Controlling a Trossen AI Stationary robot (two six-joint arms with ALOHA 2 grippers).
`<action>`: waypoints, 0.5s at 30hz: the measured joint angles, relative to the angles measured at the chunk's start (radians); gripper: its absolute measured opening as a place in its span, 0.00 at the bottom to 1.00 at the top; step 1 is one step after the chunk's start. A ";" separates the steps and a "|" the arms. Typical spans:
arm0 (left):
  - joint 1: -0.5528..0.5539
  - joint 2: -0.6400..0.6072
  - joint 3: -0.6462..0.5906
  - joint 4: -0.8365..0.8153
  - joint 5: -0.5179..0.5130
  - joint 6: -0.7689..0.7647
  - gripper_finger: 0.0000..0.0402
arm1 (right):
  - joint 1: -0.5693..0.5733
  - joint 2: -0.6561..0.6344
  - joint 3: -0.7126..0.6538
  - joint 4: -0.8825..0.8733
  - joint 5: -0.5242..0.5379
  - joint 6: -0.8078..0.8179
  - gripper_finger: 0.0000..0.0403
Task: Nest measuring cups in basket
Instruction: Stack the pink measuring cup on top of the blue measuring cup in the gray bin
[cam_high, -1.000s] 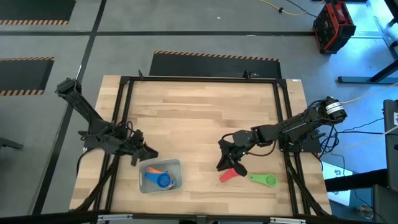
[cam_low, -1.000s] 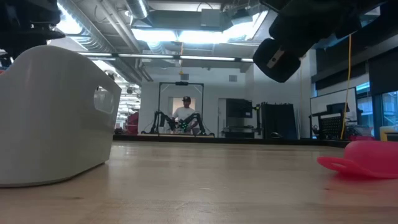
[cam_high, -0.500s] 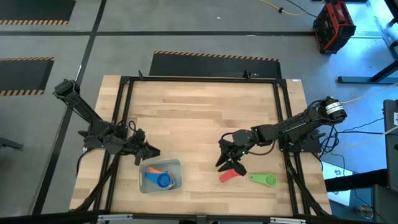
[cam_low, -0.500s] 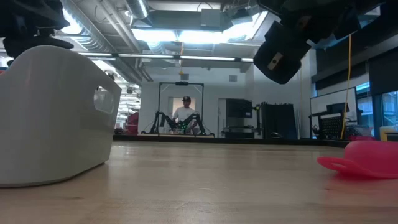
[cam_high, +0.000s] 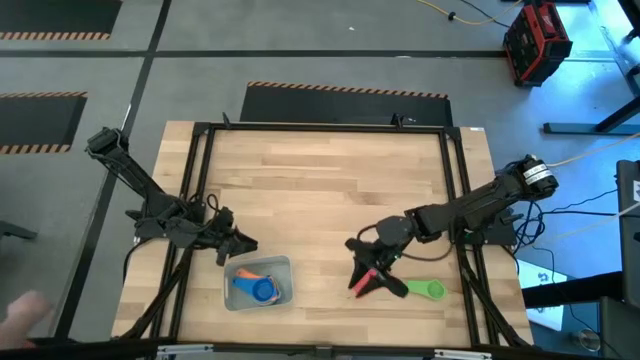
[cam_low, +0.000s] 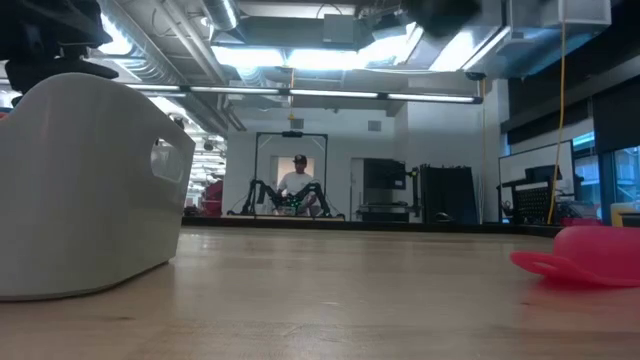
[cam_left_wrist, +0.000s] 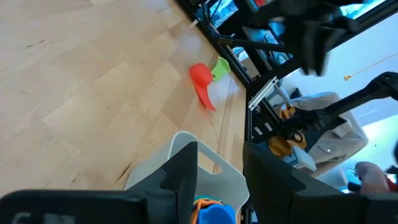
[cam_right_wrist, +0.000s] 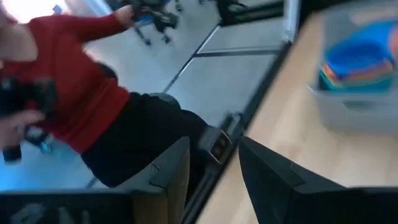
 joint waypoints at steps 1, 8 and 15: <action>0.000 0.000 0.000 0.000 0.000 0.000 0.30 | 0.016 0.000 0.037 -0.044 0.024 -0.029 0.36; 0.000 0.000 0.000 0.000 0.000 0.001 0.30 | 0.103 -0.002 0.290 -0.491 0.324 -0.150 0.36; 0.000 0.000 0.000 0.000 0.025 0.024 0.30 | 0.204 0.037 0.356 -0.643 0.550 -0.067 0.36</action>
